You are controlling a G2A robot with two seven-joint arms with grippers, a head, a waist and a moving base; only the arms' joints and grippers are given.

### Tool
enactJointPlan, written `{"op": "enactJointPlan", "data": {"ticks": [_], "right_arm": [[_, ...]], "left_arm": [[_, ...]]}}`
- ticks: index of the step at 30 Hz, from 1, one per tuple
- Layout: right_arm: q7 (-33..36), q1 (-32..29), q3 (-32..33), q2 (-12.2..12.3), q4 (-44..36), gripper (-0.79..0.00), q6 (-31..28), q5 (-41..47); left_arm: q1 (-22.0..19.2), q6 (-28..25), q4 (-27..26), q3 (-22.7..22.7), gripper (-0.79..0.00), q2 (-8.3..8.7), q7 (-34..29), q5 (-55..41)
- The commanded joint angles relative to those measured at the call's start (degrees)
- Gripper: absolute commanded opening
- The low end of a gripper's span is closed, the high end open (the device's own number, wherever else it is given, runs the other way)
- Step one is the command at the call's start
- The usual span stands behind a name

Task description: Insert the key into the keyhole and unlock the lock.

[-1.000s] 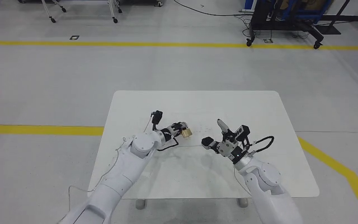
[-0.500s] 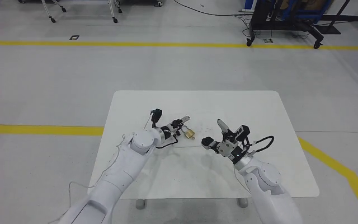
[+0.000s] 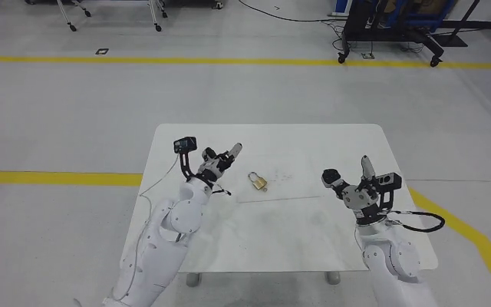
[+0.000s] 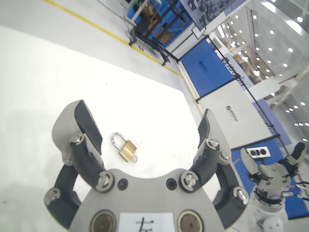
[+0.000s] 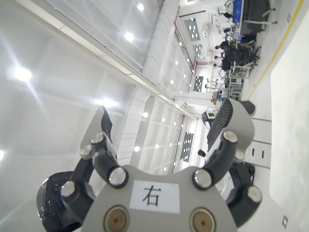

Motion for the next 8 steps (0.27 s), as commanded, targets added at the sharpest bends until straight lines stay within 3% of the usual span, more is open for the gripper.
{"op": "enactJointPlan", "data": {"ticks": [1, 3, 8], "right_arm": [[0.1, 0.1, -0.1, 0.0, 0.0, 0.000, 0.1, 0.0], [0.1, 0.0, 0.0, 0.0, 0.0, -0.001, 0.0, 0.1], [0.1, 0.1, -0.1, 0.0, 0.1, -0.001, 0.1, 0.0]], "left_arm": [[1.4, 1.1, -2.8, -0.4, 0.000, 0.13, 0.6, 2.7], [1.8, 1.5, -4.5, -0.6, -0.001, 0.17, 0.7, 3.6], [1.4, 1.1, -2.9, -0.4, -0.001, 0.13, 0.6, 2.7]]}}
